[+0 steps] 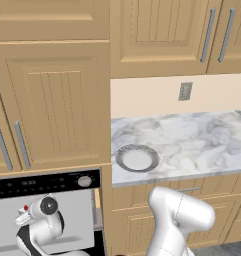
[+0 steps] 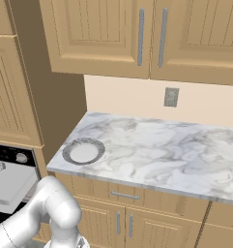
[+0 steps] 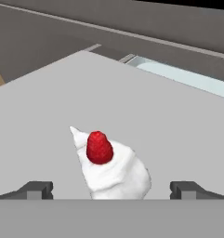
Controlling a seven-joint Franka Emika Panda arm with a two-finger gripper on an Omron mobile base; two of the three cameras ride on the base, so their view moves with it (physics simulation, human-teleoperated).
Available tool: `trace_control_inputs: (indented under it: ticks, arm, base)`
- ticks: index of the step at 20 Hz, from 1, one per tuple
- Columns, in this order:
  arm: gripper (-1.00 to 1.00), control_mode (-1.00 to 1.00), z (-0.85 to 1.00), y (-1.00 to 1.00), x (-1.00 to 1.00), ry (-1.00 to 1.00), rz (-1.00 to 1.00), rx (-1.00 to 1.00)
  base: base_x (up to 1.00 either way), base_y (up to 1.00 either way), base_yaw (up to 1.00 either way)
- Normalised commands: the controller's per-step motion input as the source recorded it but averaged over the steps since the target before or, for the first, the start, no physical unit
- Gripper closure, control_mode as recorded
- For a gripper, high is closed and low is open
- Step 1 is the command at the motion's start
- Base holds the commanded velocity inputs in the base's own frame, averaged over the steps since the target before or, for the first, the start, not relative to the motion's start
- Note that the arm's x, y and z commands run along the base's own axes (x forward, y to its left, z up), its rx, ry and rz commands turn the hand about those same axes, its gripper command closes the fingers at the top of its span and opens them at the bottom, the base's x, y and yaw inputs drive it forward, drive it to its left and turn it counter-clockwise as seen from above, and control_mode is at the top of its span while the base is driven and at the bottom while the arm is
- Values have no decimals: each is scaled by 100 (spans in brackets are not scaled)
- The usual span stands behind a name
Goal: Take the baked cake out of the oven and place it on the plate for cooling. Then close the oven door.
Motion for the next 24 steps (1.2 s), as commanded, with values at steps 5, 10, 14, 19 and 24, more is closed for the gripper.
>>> trace_control_inputs:
  ticks: [5,10,14,19,24]
  arm:
    - [-100,-100,0,12,23,0,0,0]
    - [-100,-100,-2,16,20,0,0,0]
    - [-100,-100,-27,12,9,0,0,-2]
    - [-100,-100,-34,1,2,0,0,-2]
    - [-100,-100,-25,0,5,0,0,-1]
  base:
    - [0,0,0]
    - [0,0,0]
    - [0,0,0]
    - [0,0,0]
    - [0,0,0]
